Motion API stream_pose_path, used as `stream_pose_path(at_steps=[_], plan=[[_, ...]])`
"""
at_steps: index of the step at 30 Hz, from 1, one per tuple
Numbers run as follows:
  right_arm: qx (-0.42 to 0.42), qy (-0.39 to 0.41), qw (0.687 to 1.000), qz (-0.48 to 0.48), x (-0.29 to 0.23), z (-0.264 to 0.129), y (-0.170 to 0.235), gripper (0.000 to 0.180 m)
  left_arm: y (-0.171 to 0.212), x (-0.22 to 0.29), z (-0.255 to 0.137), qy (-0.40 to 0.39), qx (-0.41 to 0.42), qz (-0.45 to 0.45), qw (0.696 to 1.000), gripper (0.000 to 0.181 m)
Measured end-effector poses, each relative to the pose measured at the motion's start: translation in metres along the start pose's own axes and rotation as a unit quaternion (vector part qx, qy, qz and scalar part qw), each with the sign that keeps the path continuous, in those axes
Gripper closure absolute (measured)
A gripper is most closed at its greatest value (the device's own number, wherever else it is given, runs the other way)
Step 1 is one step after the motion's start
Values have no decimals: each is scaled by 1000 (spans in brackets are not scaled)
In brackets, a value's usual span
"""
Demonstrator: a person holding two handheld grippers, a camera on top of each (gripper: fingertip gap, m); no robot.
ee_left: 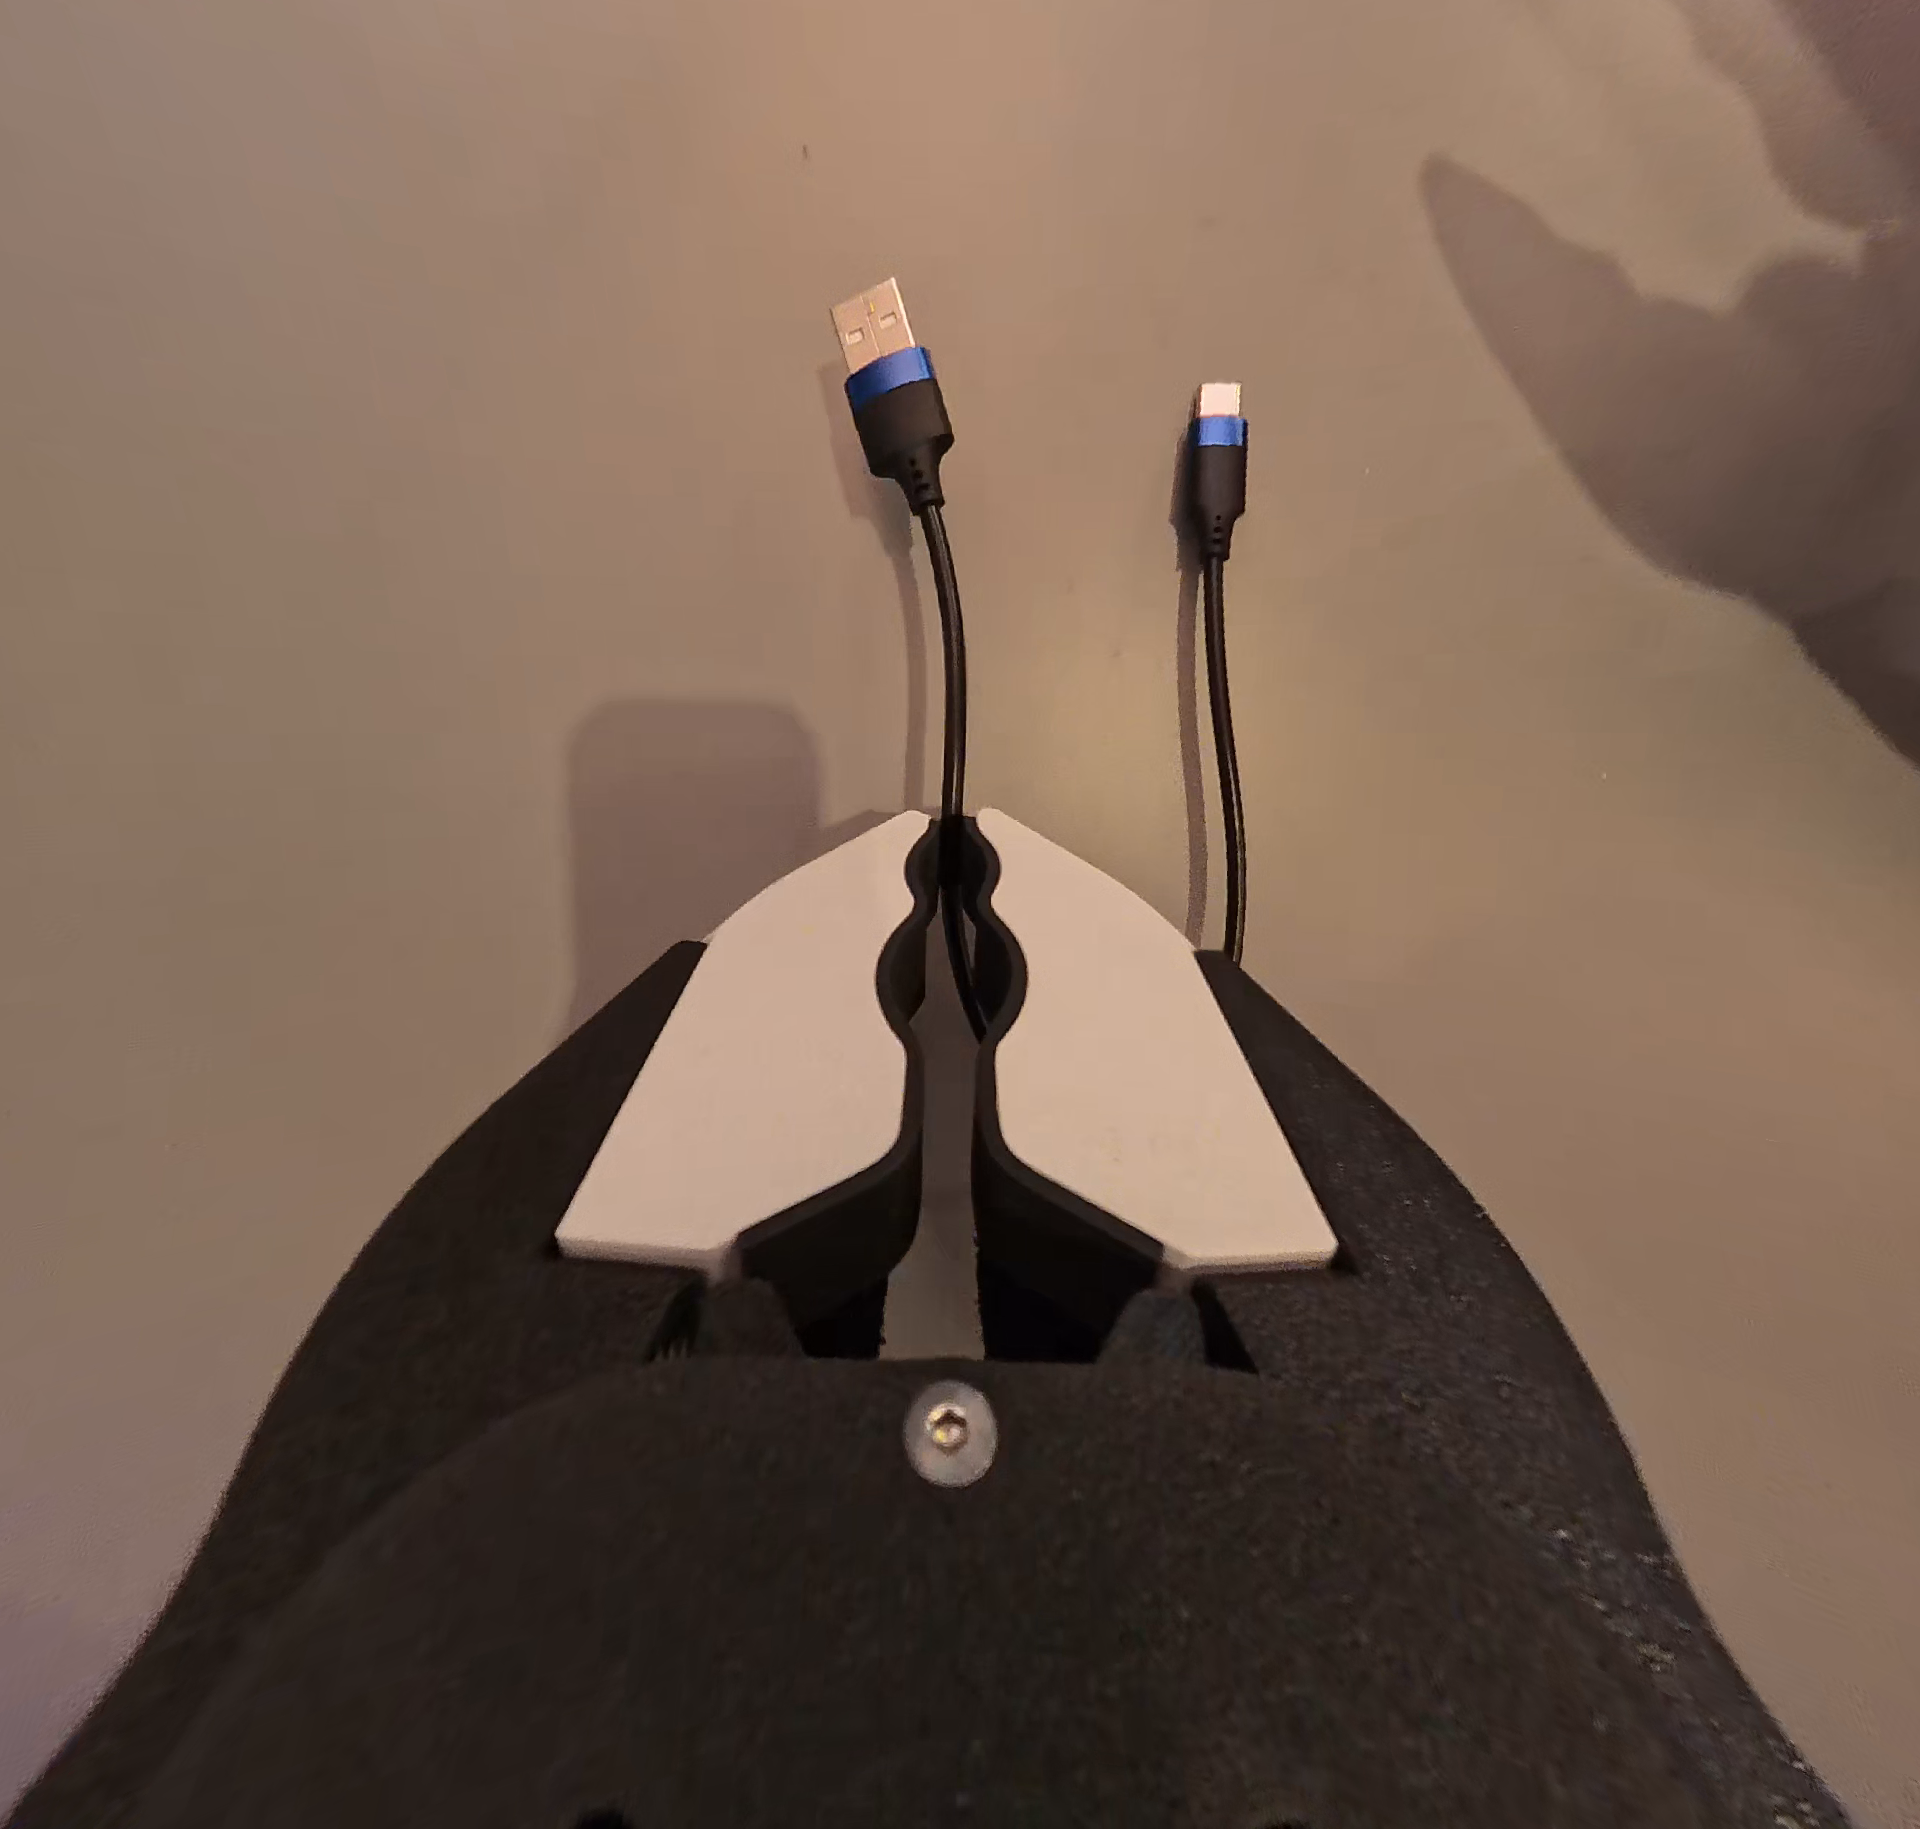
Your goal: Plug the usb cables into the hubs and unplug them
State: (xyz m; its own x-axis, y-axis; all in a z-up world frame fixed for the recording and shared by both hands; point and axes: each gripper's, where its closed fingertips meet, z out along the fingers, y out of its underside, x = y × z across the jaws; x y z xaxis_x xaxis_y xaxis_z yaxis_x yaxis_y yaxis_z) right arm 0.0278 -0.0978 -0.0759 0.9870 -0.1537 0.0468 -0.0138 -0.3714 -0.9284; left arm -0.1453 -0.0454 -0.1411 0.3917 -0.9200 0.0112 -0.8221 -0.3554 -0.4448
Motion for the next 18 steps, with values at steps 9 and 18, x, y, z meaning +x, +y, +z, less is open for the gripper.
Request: stream_pose_path(at_steps=[9, 18], plan=[[-6, -12, 1000, 0, -7, 4, 3, 132, 3, 3, 8, 17, 23, -37, 999, 155], [-12, -21, 999, -46, -26, 11, 4, 131, 6, -23, -93, -52, 123, -49, 990, 138]])
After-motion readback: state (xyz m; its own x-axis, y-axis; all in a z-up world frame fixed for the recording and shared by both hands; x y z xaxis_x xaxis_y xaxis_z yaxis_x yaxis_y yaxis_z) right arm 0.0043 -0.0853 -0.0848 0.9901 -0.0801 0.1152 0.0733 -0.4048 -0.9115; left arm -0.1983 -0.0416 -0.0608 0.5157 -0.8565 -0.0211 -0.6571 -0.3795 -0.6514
